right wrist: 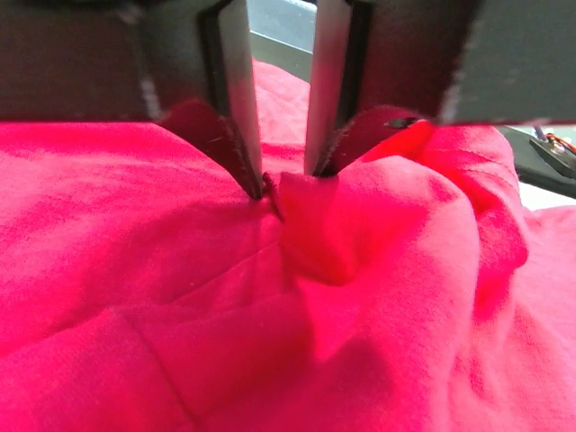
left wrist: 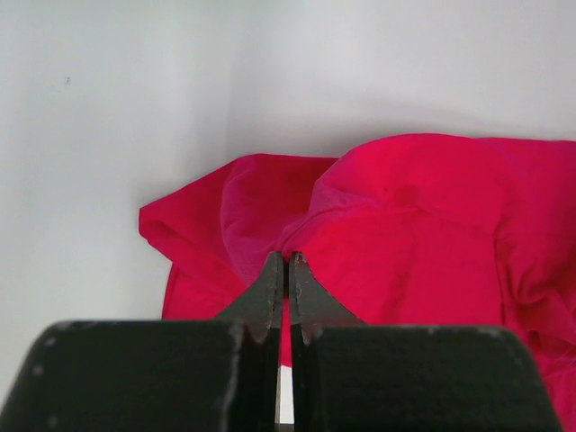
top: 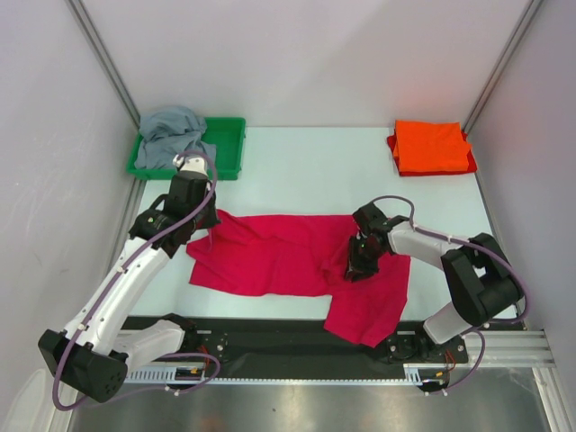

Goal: Fold and stack the t-shirts
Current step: Flatten the tshirt out

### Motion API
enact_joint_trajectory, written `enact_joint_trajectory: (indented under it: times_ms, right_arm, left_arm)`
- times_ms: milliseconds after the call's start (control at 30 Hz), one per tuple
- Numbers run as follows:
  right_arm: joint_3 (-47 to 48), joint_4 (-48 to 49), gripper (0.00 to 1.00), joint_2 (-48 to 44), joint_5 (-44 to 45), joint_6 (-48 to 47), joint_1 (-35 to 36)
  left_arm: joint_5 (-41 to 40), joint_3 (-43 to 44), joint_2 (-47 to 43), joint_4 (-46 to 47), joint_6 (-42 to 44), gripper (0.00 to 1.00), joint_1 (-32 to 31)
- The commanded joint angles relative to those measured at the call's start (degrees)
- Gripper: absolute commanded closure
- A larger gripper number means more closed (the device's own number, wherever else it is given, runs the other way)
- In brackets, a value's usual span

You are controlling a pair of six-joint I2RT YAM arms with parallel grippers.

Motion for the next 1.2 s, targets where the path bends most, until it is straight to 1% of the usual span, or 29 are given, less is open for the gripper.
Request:
enact_joint_trajectory:
  times_ms: [0, 67, 267, 300, 333, 400, 467, 500, 533, 600, 633, 700, 733, 767, 833, 867, 933, 967, 1067, 1100, 1167]
  right_arm:
    - [2.3, 0.7, 0.71, 0.9, 1.5, -0.7, 0.3]
    - [2.6, 0.2, 0.74, 0.9, 1.6, -0.8, 0.3]
    - [4.5, -3.4, 0.95, -1.3, 2.3, -0.7, 0.3]
    - [5.5, -4.2, 1.0, -1.7, 2.5, -0.8, 0.3]
    - [6.1, -5.0, 1.0, -1.9, 2.5, -1.3, 0.2]
    - [8.6, -9.7, 1.0, -2.9, 3.5, -1.9, 0.1]
    - [13.8, -15.1, 1.0, -4.8, 4.5, -2.1, -0.1]
    - [15.8, -16.9, 1.0, -7.2, 5.2, -2.1, -0.6]
    - [20.4, -18.7, 1.0, -8.4, 5.3, -2.1, -1.2]
    - [25.5, -23.8, 1.0, -11.5, 5.4, -2.4, -3.9]
    - [31.7, -25.0, 1.0, -12.6, 5.4, -2.7, -4.9]
    - [38.6, -29.0, 1.0, -13.6, 4.9, -3.5, -7.4]
    - [42.0, -30.3, 1.0, -13.7, 4.4, -4.0, -10.0]
    - [49.2, -33.1, 1.0, -13.6, 4.2, -4.3, -11.7]
    - [55.4, -34.7, 1.0, -13.0, 3.3, -5.3, -15.3]
    - [62.0, -36.1, 1.0, -12.5, 2.7, -5.7, -16.0]
    - [68.2, -37.5, 1.0, -11.5, 3.0, -7.2, -17.2]
    - [73.3, -39.3, 1.0, -11.4, 2.7, -7.3, -18.4]
    - [79.4, -41.2, 1.0, -11.2, 0.3, -5.9, -19.9]
    - [83.6, -41.7, 1.0, -11.2, -1.1, -5.4, -20.0]
    - [87.9, -43.4, 1.0, -11.2, -2.3, -4.3, -20.1]
  left_arm:
    - [-0.8, 1.1, -0.3, 0.7, -0.2, 1.0, -0.4]
    - [-0.9, 1.1, -0.3, 0.7, -0.2, 1.0, -0.4]
    - [-1.1, 1.1, -0.7, 0.6, -0.1, 1.0, -0.4]
    - [-1.2, 0.9, -0.8, 0.6, -0.2, 1.0, -0.4]
    - [-1.2, 0.9, -0.9, 0.6, -0.2, 1.0, -0.5]
    - [-1.3, 1.3, -1.0, 0.1, -0.6, 1.0, -0.5]
    - [-1.5, 2.4, -1.4, -0.1, -0.8, 1.0, -0.4]
    - [-2.0, 2.8, -1.6, -0.6, -1.0, 1.0, -0.4]
    - [-2.4, 4.0, -1.9, -0.9, -1.1, 1.0, -0.3]
    - [-3.4, 5.7, -2.1, -1.7, -1.1, 1.0, 0.0]
    - [-3.7, 7.8, -2.3, -2.0, -1.2, 1.0, 0.2]
    - [-4.1, 10.2, -2.5, -2.9, -1.1, 1.0, 0.5]
    - [-4.2, 12.9, -2.4, -3.3, -1.1, 1.0, 0.6]
    - [-4.3, 14.3, -2.3, -3.7, -1.3, 1.0, 0.6]
    - [-4.4, 18.4, -2.1, -4.8, -1.1, 1.0, 0.6]
    - [-4.6, 19.9, -1.8, -5.7, -1.0, 1.0, 0.6]
    - [-6.0, 22.9, -2.1, -5.9, -0.9, 1.0, 0.5]
    - [-6.5, 23.8, -2.4, -5.9, -0.4, 1.0, 0.5]
    - [-8.0, 28.3, -2.8, -6.9, 1.4, 1.0, 0.5]
    - [-8.3, 29.5, -3.4, -7.8, 1.9, 1.0, 0.6]
    - [-8.0, 32.1, -4.7, -7.9, 4.1, 1.0, 0.6]
